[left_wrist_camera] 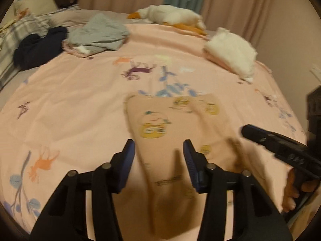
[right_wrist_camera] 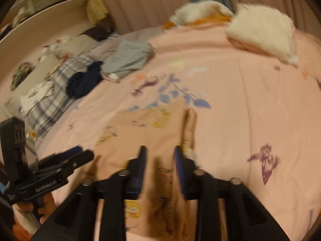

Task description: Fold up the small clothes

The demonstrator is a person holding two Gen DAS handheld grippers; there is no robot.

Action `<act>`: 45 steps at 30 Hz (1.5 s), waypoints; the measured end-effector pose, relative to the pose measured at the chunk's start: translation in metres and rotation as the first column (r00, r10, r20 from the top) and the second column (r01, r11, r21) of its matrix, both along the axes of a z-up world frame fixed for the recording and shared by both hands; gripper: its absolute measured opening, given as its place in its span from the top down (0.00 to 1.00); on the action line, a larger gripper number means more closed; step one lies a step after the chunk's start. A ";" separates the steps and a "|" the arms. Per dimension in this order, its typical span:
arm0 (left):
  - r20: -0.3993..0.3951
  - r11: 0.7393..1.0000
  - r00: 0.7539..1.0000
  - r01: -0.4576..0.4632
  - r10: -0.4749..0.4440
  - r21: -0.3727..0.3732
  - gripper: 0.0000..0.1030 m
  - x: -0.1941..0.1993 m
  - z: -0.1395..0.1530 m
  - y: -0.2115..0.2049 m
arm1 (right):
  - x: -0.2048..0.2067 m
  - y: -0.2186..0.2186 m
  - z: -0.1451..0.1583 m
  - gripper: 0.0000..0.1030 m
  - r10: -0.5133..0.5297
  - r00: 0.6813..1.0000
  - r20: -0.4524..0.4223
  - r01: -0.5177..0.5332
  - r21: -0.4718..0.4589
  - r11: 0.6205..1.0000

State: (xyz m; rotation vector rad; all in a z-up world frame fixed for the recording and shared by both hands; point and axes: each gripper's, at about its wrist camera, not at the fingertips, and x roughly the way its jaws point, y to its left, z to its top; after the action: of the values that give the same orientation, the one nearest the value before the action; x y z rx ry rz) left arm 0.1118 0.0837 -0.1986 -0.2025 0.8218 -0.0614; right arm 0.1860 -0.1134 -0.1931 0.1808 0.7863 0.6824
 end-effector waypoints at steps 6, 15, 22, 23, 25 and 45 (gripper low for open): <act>-0.129 1.000 0.992 0.002 0.000 0.015 0.59 0.017 -0.042 -0.003 | 0.011 0.014 -0.035 0.77 -0.009 0.995 -0.098 0.002 -0.071 0.997; -0.165 0.999 0.985 -0.050 0.050 0.006 0.45 0.010 -0.022 0.003 | 0.010 0.001 -0.029 0.77 -0.036 0.982 -0.186 0.029 -0.044 0.999; -0.046 0.998 0.998 -0.049 0.050 0.040 0.01 -0.022 0.065 -0.005 | -0.021 -0.026 0.056 0.07 -0.127 0.985 -0.112 0.113 -0.126 0.986; -0.024 0.998 0.999 -0.038 0.039 0.043 0.00 -0.026 0.076 -0.008 | -0.028 -0.031 0.068 0.07 -0.136 0.986 -0.093 0.124 -0.127 0.984; 0.017 0.998 1.000 -0.025 0.024 0.059 0.00 -0.033 0.095 -0.014 | -0.038 -0.037 0.085 0.05 -0.143 0.987 -0.069 0.130 -0.162 0.978; 0.121 0.992 0.992 -0.043 0.028 0.122 0.00 -0.046 0.139 -0.033 | -0.052 -0.051 0.114 0.04 -0.151 0.988 -0.041 0.144 -0.141 0.980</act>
State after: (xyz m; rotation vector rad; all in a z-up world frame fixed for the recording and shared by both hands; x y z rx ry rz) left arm 0.0653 0.0511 -0.0600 -0.0944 0.6999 0.0117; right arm 0.1336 -0.1641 -0.0791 0.1307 0.8574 0.4827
